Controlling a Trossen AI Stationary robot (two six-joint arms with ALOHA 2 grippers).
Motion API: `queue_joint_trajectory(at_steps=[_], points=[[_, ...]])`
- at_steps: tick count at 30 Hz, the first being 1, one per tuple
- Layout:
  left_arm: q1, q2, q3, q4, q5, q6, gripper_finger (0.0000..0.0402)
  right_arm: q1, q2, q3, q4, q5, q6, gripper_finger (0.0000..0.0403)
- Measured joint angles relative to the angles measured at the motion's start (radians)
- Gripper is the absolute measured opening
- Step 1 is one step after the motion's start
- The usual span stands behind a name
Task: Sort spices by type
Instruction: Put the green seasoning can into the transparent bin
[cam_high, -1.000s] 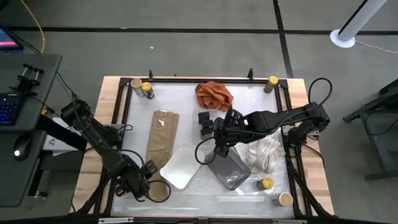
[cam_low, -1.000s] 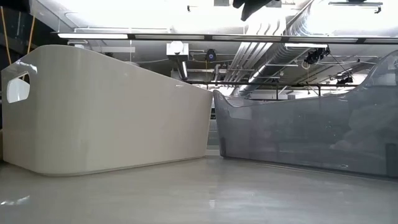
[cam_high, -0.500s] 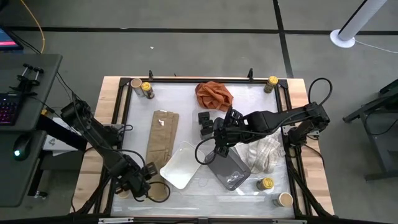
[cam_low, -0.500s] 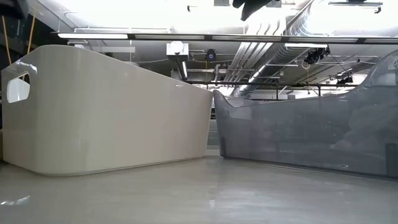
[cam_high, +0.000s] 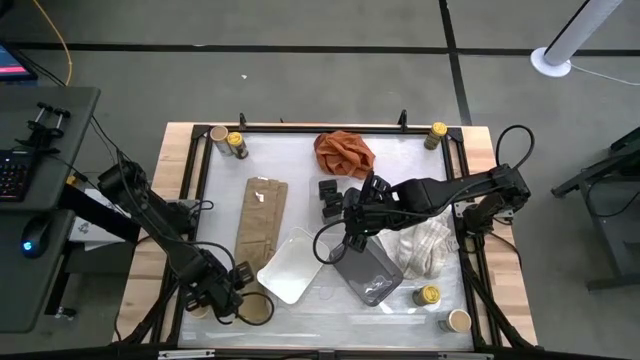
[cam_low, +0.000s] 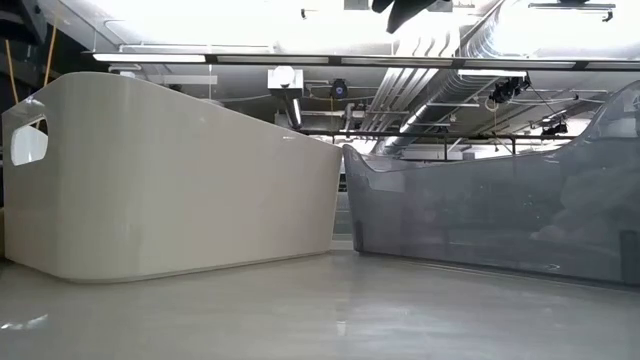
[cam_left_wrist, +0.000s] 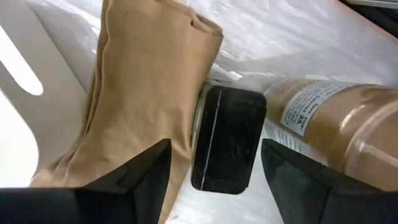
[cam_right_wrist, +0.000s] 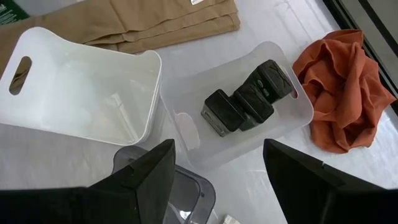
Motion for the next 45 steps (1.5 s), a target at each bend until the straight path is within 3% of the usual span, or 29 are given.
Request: queue_joint_trajectory(at_steps=[15,26,32,35,39,42,45], points=[[0.0,0.067,0.0,0.026,0.005,-0.026,0.0229,0.0,0.0,0.0,0.002,0.0,0.01,0.024],[0.027,0.072,0.003,0.007,0.009,-0.075,0.01,0.0,0.0,0.0,-0.002,0.0,-0.036,0.024],[0.123,0.0,0.07,-0.209,0.002,-0.176,0.0099,0.0,-0.028,0.0,-0.028,0.01,-0.051,0.024],[0.185,-0.086,0.127,-0.281,-0.06,-0.207,0.0112,0.002,-0.062,0.0,-0.029,0.036,-0.036,0.024],[0.281,-0.204,0.23,-0.288,-0.275,-0.21,0.0118,0.018,-0.12,0.001,-0.034,0.113,0.019,0.024],[0.385,-0.244,0.295,-0.15,-0.388,-0.195,0.0114,0.039,-0.161,0.002,-0.045,0.195,0.075,0.024],[0.486,-0.228,0.323,0.069,-0.357,-0.186,0.0111,0.05,-0.19,0.002,-0.068,0.255,0.14,0.024]])
